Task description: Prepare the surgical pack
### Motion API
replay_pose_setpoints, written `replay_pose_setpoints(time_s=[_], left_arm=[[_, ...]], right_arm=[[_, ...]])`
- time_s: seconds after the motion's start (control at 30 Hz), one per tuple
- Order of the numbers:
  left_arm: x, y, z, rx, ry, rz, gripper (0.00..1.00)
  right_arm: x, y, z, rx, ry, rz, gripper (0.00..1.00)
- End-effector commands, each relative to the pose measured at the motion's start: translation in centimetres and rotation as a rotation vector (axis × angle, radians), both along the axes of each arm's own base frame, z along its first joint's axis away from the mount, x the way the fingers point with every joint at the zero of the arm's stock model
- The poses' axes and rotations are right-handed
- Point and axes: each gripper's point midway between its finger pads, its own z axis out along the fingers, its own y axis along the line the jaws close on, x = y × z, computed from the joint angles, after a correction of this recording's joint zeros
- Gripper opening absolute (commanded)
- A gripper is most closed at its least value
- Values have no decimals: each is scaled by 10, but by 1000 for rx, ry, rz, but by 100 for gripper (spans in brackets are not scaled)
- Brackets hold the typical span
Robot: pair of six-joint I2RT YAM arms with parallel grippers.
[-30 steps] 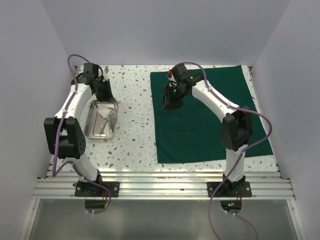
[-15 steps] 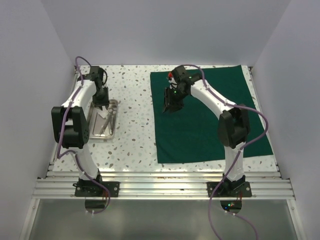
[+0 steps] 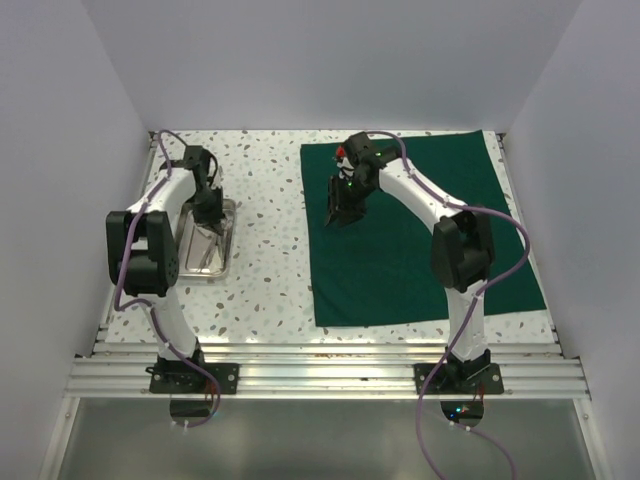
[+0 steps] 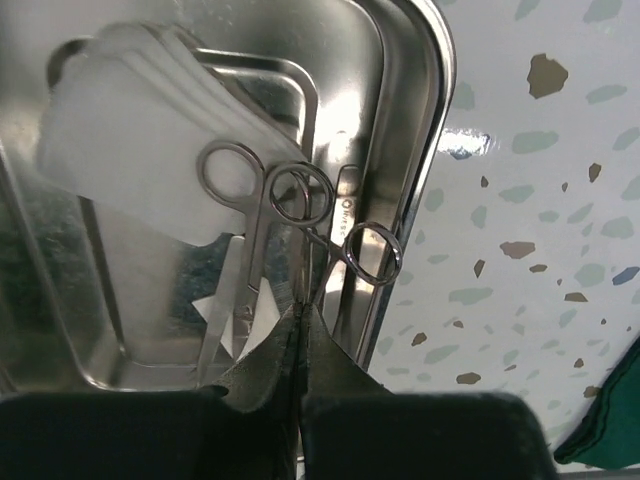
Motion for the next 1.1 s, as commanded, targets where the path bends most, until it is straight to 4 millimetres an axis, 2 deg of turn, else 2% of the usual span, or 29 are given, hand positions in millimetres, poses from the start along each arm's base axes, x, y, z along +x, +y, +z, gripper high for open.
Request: replay_pose_setpoints(time_s=[0.0,0.13,0.27,0.33,0.47,0.5,0.6,0.7,0.73,0.83,0.93,1.0,1.03,1.07], left_arm=[[-3,-16,0,-91,-12,-2,0],[-4,-26,-6,-145,-1,-12,0],[0,-28,-24,-156,23,-10,0],[2,-23,-34,-130,40,1,0],[12,-9,-41,-50,20,20,0],[12,2,-45,-43,32,47,0],[13,8,-49,-37,31,70,0],[13,9,-41,-37,4,72,0],[14,9,-31,-37,-24,72,0],[9,8,-19,-45,-40,76,0],[10,5,7,-65,-92,72,4],[15,4,22,-68,-125,76,12],[16,5,34,-66,-150,79,20],[19,7,42,-58,-172,82,23]], right_arm=[[5,6,15,41,-17,6,41],[4,5,14,40,-14,3,41],[5,6,14,42,-14,1,41],[4,7,15,44,-15,-1,41],[2,6,13,44,-6,1,41],[2,6,11,46,-1,-3,41],[0,7,10,52,7,-1,41],[-1,7,9,51,10,-1,41],[-1,6,8,48,11,-2,41],[-2,7,9,53,10,2,41],[3,11,5,65,4,-4,41],[5,18,-1,78,6,0,41],[12,26,-2,98,-19,-4,42],[11,36,-4,104,-27,7,43]])
